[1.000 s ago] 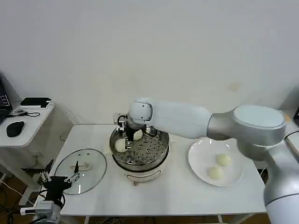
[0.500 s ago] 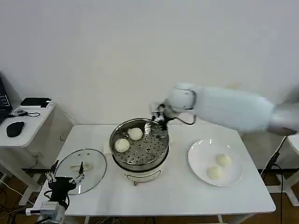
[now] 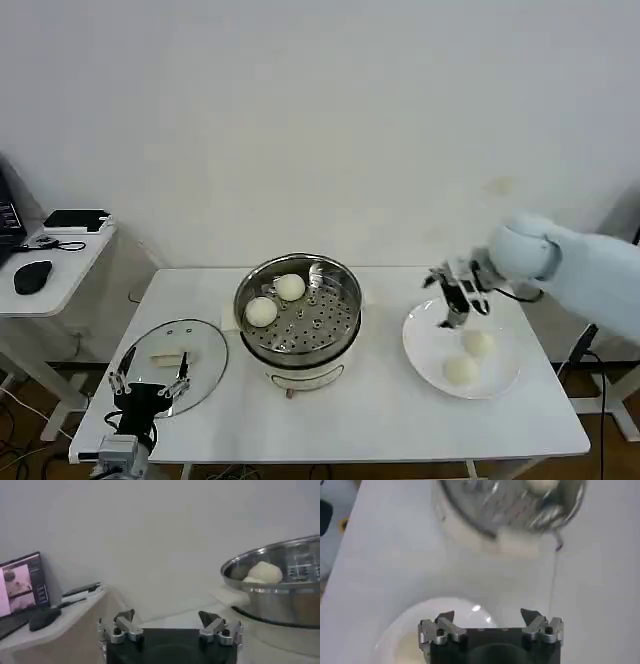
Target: Take steamed baozi put them in steamer then cover it.
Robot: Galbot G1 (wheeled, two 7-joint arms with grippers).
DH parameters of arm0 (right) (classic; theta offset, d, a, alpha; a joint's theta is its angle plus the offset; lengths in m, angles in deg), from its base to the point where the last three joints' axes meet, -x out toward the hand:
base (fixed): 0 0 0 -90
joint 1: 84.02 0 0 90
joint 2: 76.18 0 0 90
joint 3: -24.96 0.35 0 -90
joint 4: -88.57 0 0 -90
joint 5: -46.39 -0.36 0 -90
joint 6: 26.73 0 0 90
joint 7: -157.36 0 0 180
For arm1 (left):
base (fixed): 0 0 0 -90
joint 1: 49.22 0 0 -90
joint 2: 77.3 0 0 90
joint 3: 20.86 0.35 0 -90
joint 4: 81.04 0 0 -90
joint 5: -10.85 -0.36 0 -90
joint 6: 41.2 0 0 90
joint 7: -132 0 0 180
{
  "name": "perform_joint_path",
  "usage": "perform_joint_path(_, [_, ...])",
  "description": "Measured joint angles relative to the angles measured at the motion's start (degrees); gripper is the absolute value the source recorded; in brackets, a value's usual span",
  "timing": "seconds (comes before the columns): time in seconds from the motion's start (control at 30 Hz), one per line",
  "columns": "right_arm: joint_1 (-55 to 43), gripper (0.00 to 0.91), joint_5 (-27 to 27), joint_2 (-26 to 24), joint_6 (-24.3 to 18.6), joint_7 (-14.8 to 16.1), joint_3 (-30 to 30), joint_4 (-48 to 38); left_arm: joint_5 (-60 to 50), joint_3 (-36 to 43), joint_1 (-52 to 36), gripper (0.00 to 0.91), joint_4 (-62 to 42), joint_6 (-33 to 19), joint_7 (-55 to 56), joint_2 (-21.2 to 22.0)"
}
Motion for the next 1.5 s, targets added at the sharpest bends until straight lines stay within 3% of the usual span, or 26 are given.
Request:
perform_joint_path(0.43, [15.1, 0.907, 7.3, -2.4, -2.6, 1.5, 9.4, -3.1, -0.5, -0.4, 0.5, 0.907, -1.0, 0.0, 0.0, 0.4])
perform_joint_path(1.1, [21.5, 0.907, 10.4, 4.6, -3.3, 1.7, 12.5, -12.6, -0.5, -1.7, 0.7, 0.907, -1.0, 0.0, 0.0, 0.0])
perform_joint_path(1.5, [22.4, 0.675, 11.0, 6.7, -2.1, 2.1, 12.9, -14.5, -0.5, -1.9, 0.6, 0.907, -1.2, 0.0, 0.0, 0.2])
